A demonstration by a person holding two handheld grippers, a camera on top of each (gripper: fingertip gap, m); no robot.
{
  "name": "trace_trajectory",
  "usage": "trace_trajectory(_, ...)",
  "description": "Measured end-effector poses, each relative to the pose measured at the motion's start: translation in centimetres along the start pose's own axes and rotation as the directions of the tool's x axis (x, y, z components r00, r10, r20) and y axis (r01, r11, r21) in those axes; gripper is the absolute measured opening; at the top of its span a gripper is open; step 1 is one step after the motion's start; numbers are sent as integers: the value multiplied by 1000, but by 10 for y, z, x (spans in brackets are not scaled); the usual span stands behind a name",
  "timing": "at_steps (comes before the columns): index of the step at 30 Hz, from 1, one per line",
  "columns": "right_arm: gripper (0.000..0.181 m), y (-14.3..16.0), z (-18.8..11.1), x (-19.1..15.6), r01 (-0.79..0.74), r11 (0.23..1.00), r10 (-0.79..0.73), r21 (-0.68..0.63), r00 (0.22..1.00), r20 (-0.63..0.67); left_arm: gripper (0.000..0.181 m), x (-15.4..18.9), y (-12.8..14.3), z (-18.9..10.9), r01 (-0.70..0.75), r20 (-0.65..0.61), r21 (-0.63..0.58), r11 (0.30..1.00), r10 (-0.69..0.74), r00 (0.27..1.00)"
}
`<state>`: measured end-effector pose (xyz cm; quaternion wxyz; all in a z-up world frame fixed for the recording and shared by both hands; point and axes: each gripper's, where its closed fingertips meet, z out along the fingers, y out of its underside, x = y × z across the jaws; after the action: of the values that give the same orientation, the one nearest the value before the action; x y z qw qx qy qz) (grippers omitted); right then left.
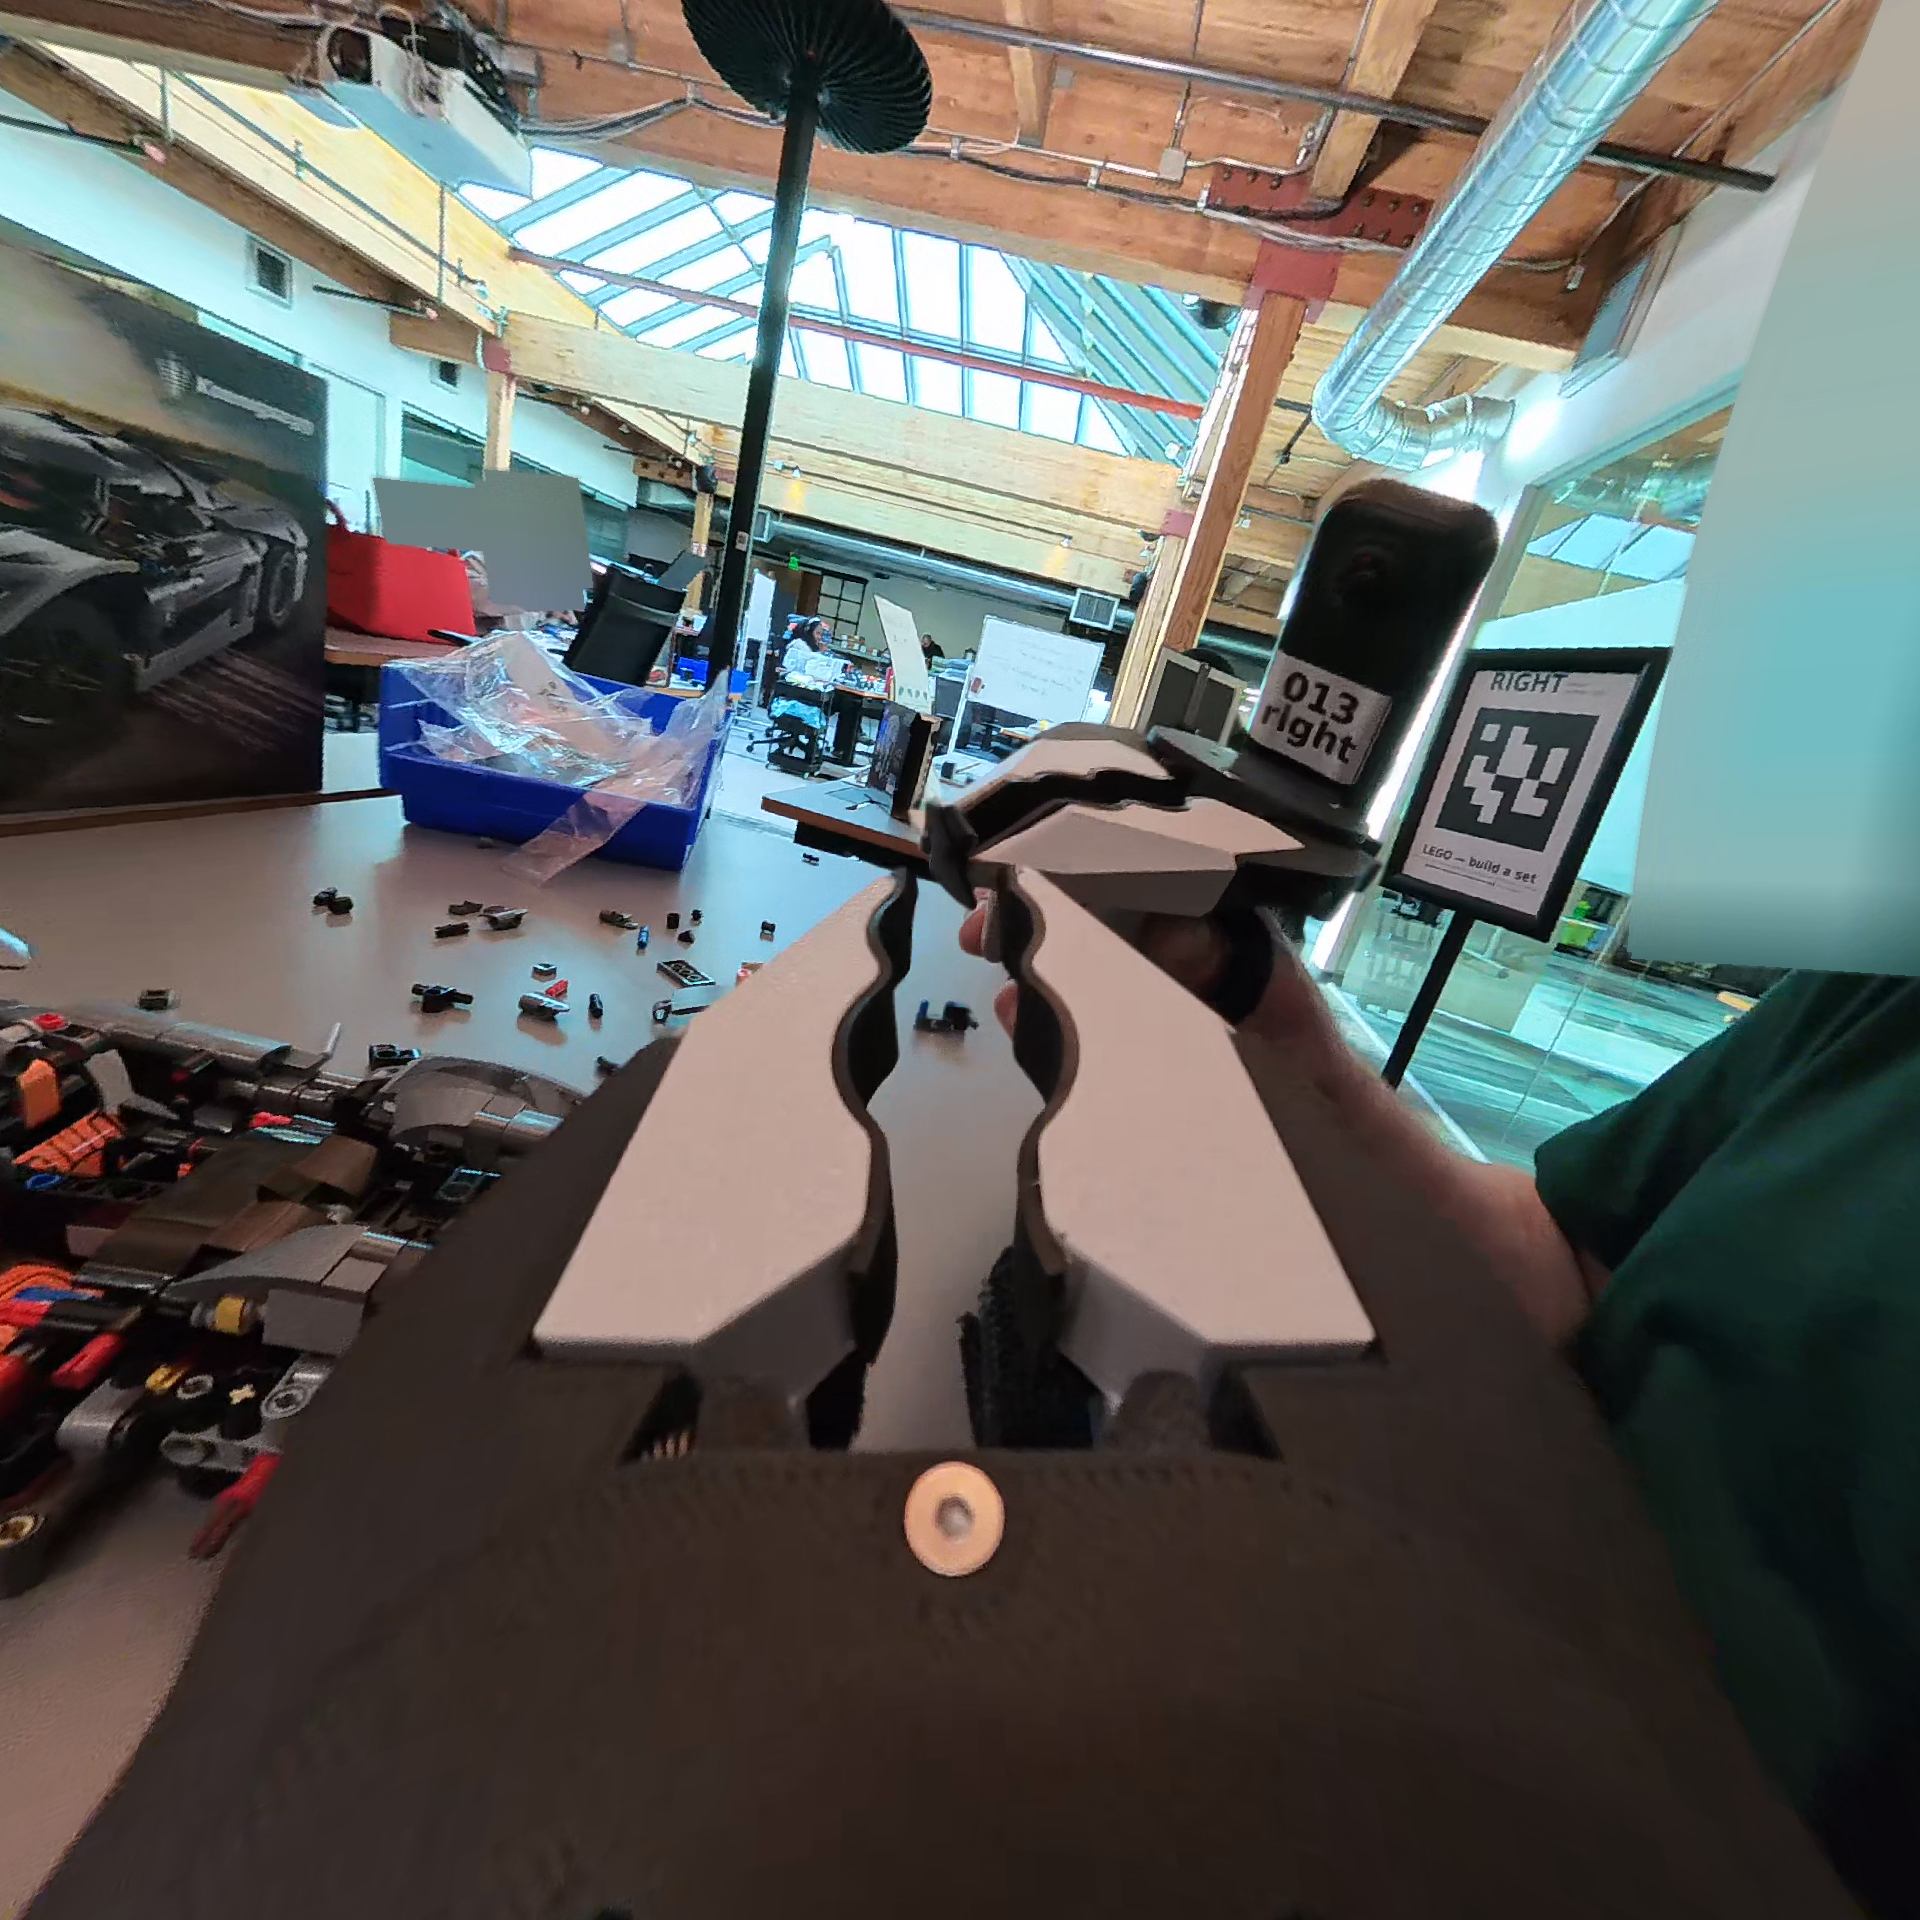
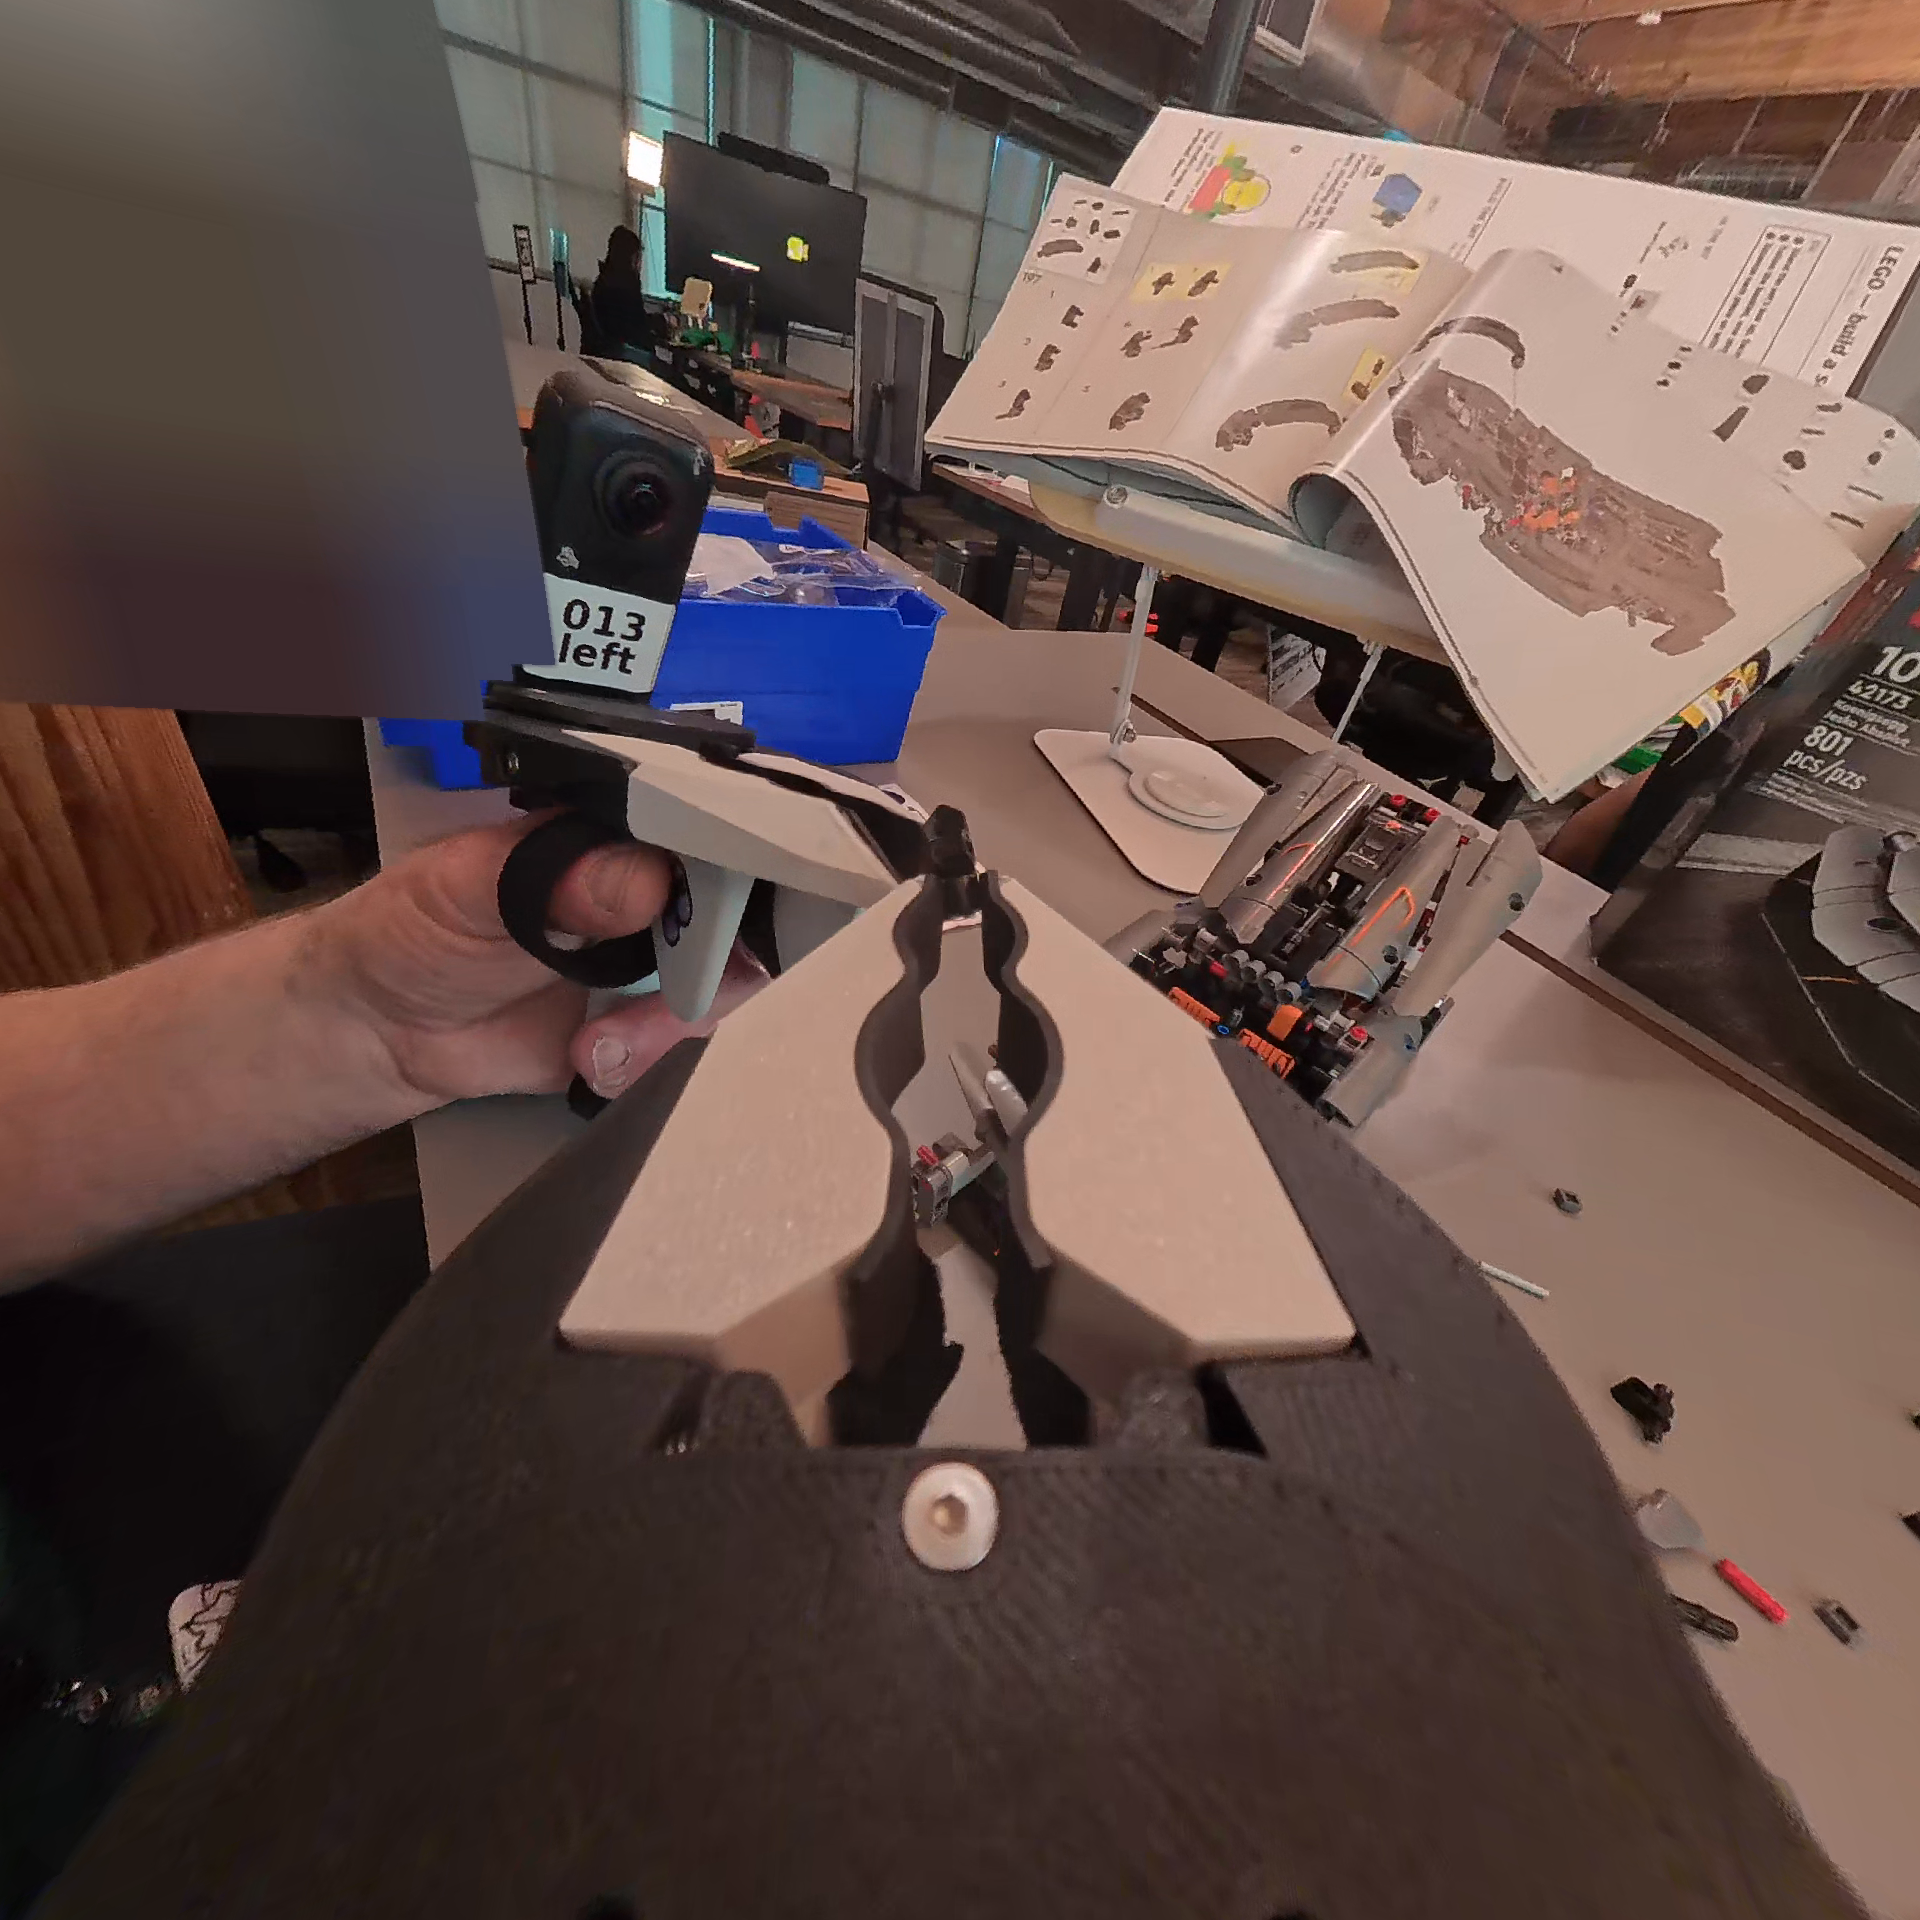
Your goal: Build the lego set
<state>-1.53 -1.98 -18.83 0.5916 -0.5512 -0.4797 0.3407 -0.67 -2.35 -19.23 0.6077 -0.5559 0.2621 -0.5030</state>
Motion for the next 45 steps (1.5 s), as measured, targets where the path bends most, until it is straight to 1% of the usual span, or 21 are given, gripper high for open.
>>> trace_trajectory(2, 6, -1, -1, -3, 15, 1000, -15, 9, 1000, -1, 11, 5, -3, -1, 36, -48, 23, 999, -35, 998)
trace_trajectory(5, 5, 0, -3, -6, 53, 998, -53, 21, 999, -13, 12, 10, -7, -3, 89, -108, 44, 995, -84, 991)
trace_trajectory(8, 5, -3, -6, -10, 103, 994, -102, 39, 994, -30, 7, 13, -7, -2, 87, -124, 47, 995, -81, 989)
trace_trajectory(11, 6, -6, -9, -12, 176, 983, -172, 48, 983, -71, 6, 17, -8, -2, 124, -171, 54, 991, -114, 979)
trace_trajectory(18, 6, -16, -12, -20, 309, 948, -296, 70, 943, -154, 5, 27, -14, -6, 134, -242, 75, 988, -112, 964)
trace_trajectory(25, 5, -20, -18, -28, 359, 930, -335, 82, 917, -216, 5, 36, -15, -7, 147, -303, 73, 986, -118, 946)
trace_trajectory(29, 6, -19, -20, -32, 381, 922, -354, 70, 902, -245, 4, 40, -13, -9, 129, -308, 56, 990, -106, 946)
trace_trajectory(32, 2, -20, -22, -37, 322, 939, -294, 117, 933, -207, 4, 37, -6, -7, 101, -273, 20, 995, -92, 958)
trace_trajectory(34, 0, -20, -25, -37, 272, 952, -244, 142, 952, -185, 4, 40, -5, -6, 105, -288, 16, 994, -96, 953)
trace_trajectory(38, 0, -16, -25, -38, 247, 959, -224, 137, 960, -166, 4, 41, -2, -4, 90, -287, 1, 996, -86, 954)
trace_trajectory(40, 2, -17, -28, -38, 228, 962, -204, 150, 966, -157, 3, 40, -2, -4, 92, -285, 0, 996, -88, 954)
trace_trajectory(41, 7, -17, -31, -37, 219, 964, -196, 152, 968, -154, 3, 39, -2, -4, 91, -278, -2, 996, -88, 957)
trace_trajectory(43, 9, -18, -43, -27, 199, 968, -175, 151, 971, -163, 3, 37, -2, -6, 92, -267, -7, 996, -90, 959)
trace_trajectory(45, 10, -9, -59, 1, 137, 986, -121, 93, 979, -167, 4, 32, -2, -10, 74, -234, -21, 997, -77, 969)
